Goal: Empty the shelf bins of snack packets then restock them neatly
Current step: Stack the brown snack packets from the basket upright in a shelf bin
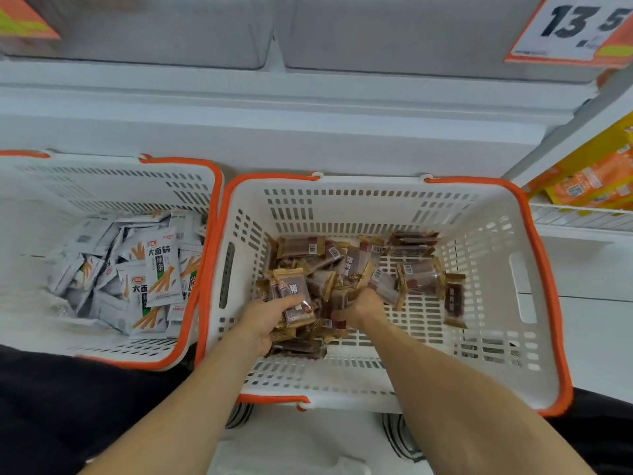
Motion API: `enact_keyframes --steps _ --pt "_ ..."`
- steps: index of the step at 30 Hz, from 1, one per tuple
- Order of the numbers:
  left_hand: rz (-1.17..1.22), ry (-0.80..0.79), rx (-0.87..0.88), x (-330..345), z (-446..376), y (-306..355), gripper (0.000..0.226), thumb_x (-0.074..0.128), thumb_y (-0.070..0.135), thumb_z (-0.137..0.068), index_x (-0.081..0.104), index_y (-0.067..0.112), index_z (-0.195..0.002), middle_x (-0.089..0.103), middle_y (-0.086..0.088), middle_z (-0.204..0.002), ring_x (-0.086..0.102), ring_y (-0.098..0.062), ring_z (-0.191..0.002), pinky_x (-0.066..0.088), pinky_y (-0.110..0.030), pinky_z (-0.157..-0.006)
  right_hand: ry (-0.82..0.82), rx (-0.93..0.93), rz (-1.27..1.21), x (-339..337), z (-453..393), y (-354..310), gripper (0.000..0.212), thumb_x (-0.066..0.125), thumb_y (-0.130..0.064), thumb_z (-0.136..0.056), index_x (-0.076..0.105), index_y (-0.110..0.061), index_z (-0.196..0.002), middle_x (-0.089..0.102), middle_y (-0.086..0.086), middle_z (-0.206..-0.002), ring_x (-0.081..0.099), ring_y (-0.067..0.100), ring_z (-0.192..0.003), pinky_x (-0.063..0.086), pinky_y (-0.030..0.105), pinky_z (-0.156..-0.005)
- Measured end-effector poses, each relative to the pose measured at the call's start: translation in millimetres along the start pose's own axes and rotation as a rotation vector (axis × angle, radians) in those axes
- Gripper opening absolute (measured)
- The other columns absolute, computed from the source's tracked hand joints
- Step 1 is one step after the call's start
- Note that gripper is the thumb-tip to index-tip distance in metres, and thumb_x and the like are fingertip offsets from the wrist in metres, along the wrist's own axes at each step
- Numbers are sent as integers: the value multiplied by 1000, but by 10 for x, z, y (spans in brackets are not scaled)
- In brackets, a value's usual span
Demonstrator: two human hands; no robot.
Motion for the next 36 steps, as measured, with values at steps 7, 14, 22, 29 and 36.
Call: enact_keyframes --steps 7,14,22,29,36 --pt "-2 75 82 -40 -53 62 66 97 38 -46 74 21 -105 77 -4 -100 68 -28 -103 49 -50 -102 -151 -24 -209 -391 97 -374 23 78 -8 -83 63 -4 -101 72 16 -100 74 28 -86 63 37 -70" --pt "130 -65 204 217 342 313 39 83 36 -74 71 20 -108 76 -5 -105 65 -22 -105 48 -44 -100 -329 -334 -470 -380 548 -907 32 79 -22 -86 67 -4 -110 73 11 -102 70 27 -90 59 34 -76" --pt "219 -152 316 206 488 387 61 74 41 -76 65 9 -127 71 -18 -118 66 -35 -114 48 -53 -104 -245 -450 -288 -384 654 -947 31 78 -5 -84 66 -11 -111 72 12 -108 72 31 -98 60 49 -87" --pt "148 -216 357 183 493 519 62 84 28 -70 66 8 -126 71 -21 -117 68 -37 -110 50 -55 -101 -342 -408 -259 -427 668 -966 52 83 -4 -79 61 -10 -125 72 9 -100 73 26 -89 62 43 -83" --pt "176 -220 345 278 641 726 48 81 28 -77 71 7 -119 70 -25 -116 68 -38 -103 52 -55 -98 -682 -374 -469 -327 932 -1307 57 54 10 -82 57 -5 -137 58 28 -125 60 35 -106 48 50 -102"
Point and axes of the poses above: each hand's wrist, its own z-axis away from the middle knuckle, its own x-axis out of the palm, y = z × x, the point moved 6 cm from there along -z, towards the middle knuckle
